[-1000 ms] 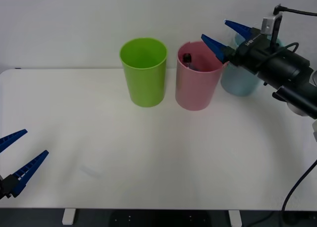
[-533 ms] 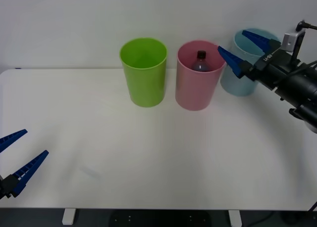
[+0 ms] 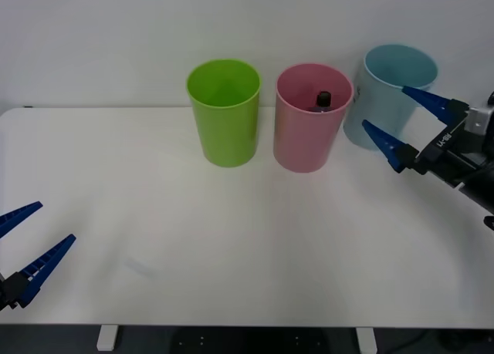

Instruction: Grasp the object on the table and drop it into the matching bin: aluminum can to the light blue bin, PET bottle to the pink bin.

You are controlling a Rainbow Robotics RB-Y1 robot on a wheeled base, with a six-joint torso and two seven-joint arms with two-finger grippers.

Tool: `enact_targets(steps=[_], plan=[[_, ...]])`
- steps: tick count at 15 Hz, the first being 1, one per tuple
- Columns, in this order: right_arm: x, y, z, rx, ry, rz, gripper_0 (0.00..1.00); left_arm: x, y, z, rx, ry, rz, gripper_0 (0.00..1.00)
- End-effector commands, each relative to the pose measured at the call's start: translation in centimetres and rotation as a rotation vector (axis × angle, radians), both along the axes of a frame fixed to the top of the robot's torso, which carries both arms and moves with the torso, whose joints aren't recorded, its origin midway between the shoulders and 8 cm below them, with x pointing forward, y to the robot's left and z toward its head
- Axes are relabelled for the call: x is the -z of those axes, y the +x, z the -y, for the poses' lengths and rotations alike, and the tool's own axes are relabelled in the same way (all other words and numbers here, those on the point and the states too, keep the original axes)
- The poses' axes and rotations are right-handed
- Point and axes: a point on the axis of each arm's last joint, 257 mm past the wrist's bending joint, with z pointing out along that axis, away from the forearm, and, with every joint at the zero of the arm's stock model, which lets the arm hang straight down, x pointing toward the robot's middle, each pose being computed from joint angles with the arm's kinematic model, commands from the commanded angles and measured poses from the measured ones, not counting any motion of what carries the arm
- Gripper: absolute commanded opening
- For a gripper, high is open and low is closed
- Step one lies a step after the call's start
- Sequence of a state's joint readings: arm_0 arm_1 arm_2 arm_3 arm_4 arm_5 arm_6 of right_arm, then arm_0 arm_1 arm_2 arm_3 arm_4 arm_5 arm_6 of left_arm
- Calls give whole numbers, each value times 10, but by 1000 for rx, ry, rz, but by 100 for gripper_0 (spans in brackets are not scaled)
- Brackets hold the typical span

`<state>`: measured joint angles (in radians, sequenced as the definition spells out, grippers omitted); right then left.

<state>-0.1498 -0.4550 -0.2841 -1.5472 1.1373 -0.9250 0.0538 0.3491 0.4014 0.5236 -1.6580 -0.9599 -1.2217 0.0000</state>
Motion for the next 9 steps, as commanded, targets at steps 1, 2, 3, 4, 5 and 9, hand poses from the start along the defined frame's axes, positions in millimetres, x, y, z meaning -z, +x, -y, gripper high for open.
enact_targets(steps=[1, 2, 3, 4, 5, 9], plan=[[20, -18, 10, 12, -28, -16, 100, 0, 0, 0, 0, 0, 0, 100], [25, -26, 14, 17, -41, -18, 100, 0, 0, 0, 0, 0, 0, 100], [30, -36, 18, 23, -51, -24, 100, 0, 0, 0, 0, 0, 0, 100], [35, -45, 20, 23, -61, -29, 100, 0, 0, 0, 0, 0, 0, 100], [41, -55, 25, 27, -73, -38, 100, 0, 0, 0, 0, 0, 0, 100], [57, -87, 39, 47, -115, -60, 100, 0, 0, 0, 0, 0, 0, 100]])
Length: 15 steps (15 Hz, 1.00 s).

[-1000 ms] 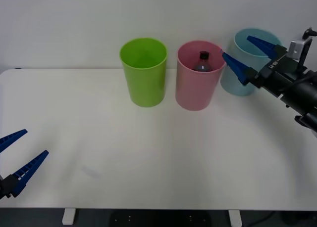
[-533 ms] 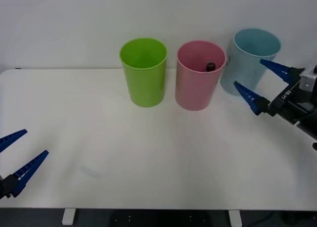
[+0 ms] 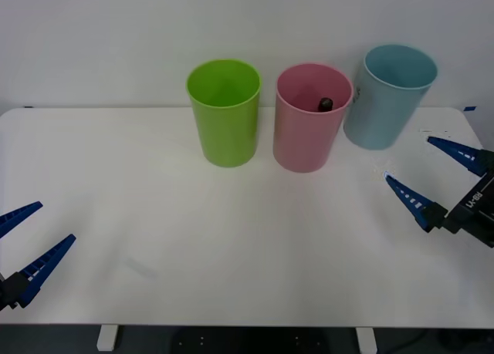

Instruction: Grasp the object on the table and drop it into the matching bin: aluminum can to the light blue bin, PET bottle to the pink bin.

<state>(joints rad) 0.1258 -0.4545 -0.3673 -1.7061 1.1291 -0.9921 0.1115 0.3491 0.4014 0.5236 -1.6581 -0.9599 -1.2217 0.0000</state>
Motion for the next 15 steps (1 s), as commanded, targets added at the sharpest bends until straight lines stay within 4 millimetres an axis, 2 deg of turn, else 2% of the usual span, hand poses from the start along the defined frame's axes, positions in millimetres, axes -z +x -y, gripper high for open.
enact_targets(steps=[1, 5, 9, 15], plan=[[10, -19, 9, 10, -22, -18, 100, 0, 0, 0, 0, 0, 0, 100], [30, -41, 25, 28, -45, -58, 100, 0, 0, 0, 0, 0, 0, 100], [44, -56, 32, 35, -59, -89, 100, 0, 0, 0, 0, 0, 0, 100], [50, -60, 33, 35, -58, -106, 100, 0, 0, 0, 0, 0, 0, 100]])
